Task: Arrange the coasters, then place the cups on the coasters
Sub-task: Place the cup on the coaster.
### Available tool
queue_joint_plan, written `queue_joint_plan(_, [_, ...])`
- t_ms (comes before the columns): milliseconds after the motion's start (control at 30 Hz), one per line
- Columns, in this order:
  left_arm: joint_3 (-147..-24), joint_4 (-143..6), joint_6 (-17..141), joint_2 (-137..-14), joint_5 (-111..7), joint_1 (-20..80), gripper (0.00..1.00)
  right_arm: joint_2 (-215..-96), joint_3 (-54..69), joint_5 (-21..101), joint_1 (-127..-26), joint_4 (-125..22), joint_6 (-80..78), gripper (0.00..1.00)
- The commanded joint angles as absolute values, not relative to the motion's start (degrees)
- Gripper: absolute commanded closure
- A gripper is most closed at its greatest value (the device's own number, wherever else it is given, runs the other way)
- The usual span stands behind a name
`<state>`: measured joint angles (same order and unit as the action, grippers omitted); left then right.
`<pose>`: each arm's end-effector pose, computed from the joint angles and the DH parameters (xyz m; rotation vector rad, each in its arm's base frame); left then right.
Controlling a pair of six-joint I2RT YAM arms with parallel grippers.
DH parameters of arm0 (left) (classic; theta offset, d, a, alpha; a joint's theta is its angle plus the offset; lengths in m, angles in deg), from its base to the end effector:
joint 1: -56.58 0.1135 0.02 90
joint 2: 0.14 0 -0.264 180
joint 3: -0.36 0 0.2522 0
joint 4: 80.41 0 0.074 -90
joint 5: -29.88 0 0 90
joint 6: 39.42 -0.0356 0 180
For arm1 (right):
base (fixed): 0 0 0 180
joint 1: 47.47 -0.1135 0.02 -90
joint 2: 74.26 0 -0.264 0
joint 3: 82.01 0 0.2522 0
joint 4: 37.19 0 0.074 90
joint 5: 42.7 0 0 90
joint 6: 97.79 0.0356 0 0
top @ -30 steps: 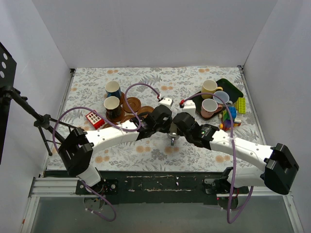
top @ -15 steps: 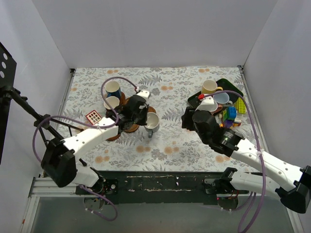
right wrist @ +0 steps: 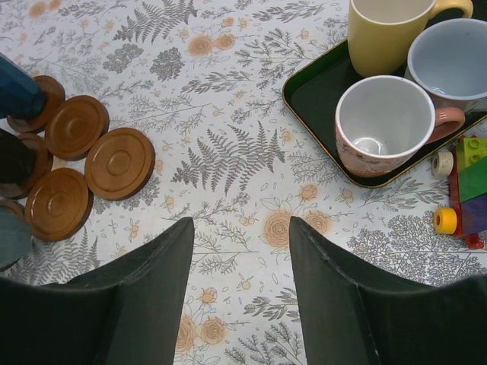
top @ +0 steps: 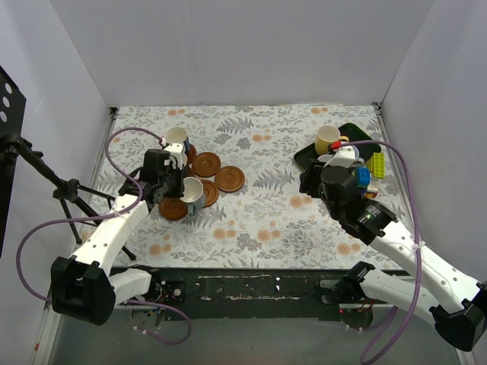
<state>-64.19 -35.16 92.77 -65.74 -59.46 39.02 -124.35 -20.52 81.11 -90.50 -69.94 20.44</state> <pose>0.2276 -0.0724 0.2701 -0.5148 2.3845 -0.4994 0.1556 0.1181 0.3281 0.1423 1.8822 0.2786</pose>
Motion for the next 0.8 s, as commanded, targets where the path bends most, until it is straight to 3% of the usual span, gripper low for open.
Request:
queue_joint_plan(0, [-63.68, -36.94, 88.55, -62.54, -53.89, 44.09, 1.00, -122.60, -20.78, 80.00, -90.01, -68.18, 19.20, 0.39])
queue_joint_plan(767, [-61.22, -38.79, 82.75, -62.19, -57.22, 52.97, 1.00, -121.99, -21.22, 75.52, -88.43, -67.30, 16.91, 0.40])
